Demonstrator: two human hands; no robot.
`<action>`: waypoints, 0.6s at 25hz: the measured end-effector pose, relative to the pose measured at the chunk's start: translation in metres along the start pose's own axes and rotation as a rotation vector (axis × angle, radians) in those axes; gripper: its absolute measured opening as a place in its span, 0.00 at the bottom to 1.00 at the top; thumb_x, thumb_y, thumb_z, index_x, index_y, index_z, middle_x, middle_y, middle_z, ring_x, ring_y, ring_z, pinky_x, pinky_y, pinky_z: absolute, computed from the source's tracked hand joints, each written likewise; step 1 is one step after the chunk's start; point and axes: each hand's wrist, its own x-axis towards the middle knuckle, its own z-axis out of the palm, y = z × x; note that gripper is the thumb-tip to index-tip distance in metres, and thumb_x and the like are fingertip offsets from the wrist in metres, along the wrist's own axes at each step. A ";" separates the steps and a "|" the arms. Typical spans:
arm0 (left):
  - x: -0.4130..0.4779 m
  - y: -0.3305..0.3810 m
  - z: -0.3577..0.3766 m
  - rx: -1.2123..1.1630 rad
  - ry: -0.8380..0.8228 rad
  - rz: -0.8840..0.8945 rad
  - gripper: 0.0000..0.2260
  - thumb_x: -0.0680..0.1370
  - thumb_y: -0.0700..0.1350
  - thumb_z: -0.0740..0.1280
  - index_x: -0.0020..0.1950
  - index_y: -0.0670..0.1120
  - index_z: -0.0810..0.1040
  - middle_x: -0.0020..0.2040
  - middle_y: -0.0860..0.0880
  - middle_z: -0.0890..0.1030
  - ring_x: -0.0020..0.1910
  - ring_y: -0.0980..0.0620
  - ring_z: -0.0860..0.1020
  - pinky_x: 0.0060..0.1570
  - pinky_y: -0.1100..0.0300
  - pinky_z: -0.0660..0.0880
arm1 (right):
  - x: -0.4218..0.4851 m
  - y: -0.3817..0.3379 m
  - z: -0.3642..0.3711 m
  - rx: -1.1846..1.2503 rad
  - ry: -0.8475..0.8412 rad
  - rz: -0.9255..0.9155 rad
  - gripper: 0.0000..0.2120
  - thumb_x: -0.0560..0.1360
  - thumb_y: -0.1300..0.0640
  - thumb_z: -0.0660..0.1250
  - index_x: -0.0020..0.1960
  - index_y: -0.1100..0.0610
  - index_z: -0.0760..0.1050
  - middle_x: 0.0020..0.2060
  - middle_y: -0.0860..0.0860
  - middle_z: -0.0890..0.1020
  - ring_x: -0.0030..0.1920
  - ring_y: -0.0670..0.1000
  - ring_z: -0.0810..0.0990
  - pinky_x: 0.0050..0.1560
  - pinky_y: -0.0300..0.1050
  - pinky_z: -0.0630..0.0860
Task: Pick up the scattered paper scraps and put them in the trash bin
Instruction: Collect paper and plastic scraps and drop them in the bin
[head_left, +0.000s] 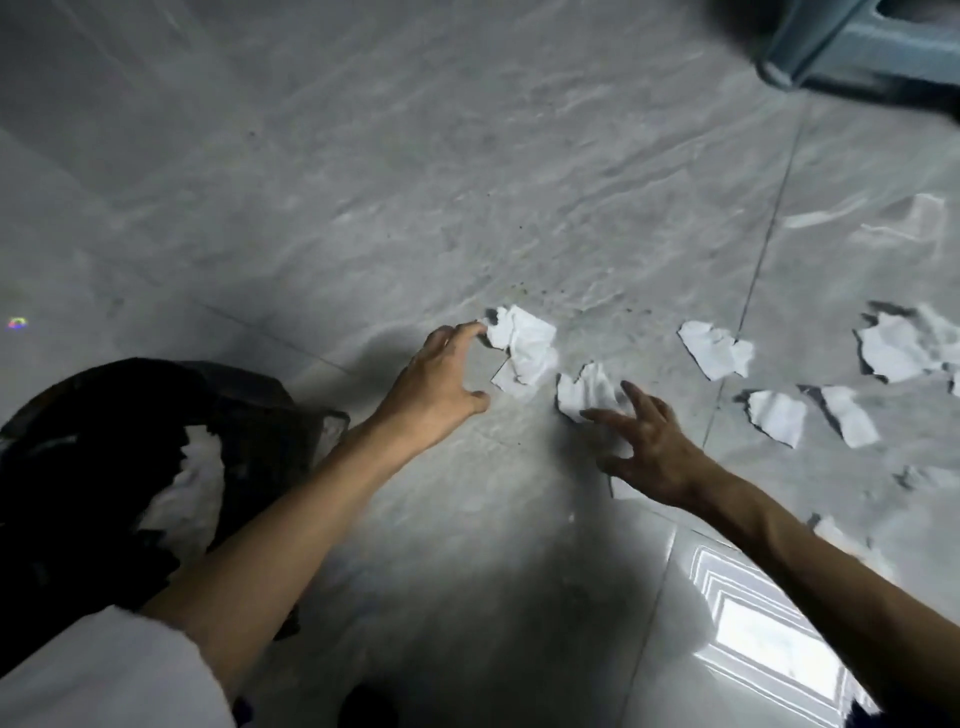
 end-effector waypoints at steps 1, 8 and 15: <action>0.005 -0.004 0.005 0.015 -0.012 0.017 0.33 0.67 0.42 0.71 0.70 0.53 0.64 0.69 0.48 0.68 0.65 0.47 0.70 0.62 0.53 0.70 | 0.007 0.002 0.009 -0.045 -0.005 -0.049 0.31 0.73 0.50 0.70 0.74 0.47 0.65 0.76 0.63 0.57 0.77 0.62 0.53 0.75 0.50 0.53; 0.051 -0.011 0.045 0.135 -0.067 0.143 0.34 0.66 0.43 0.73 0.71 0.53 0.66 0.70 0.45 0.61 0.65 0.43 0.68 0.63 0.49 0.70 | -0.013 0.007 0.024 0.174 0.121 -0.143 0.20 0.73 0.65 0.67 0.65 0.61 0.75 0.66 0.55 0.75 0.67 0.51 0.73 0.68 0.27 0.59; 0.084 -0.009 0.087 0.466 -0.062 0.105 0.31 0.71 0.47 0.72 0.72 0.47 0.65 0.66 0.41 0.71 0.63 0.40 0.69 0.63 0.50 0.66 | -0.069 0.020 0.027 0.337 0.246 0.050 0.12 0.72 0.62 0.70 0.56 0.57 0.79 0.50 0.50 0.79 0.50 0.51 0.81 0.49 0.27 0.68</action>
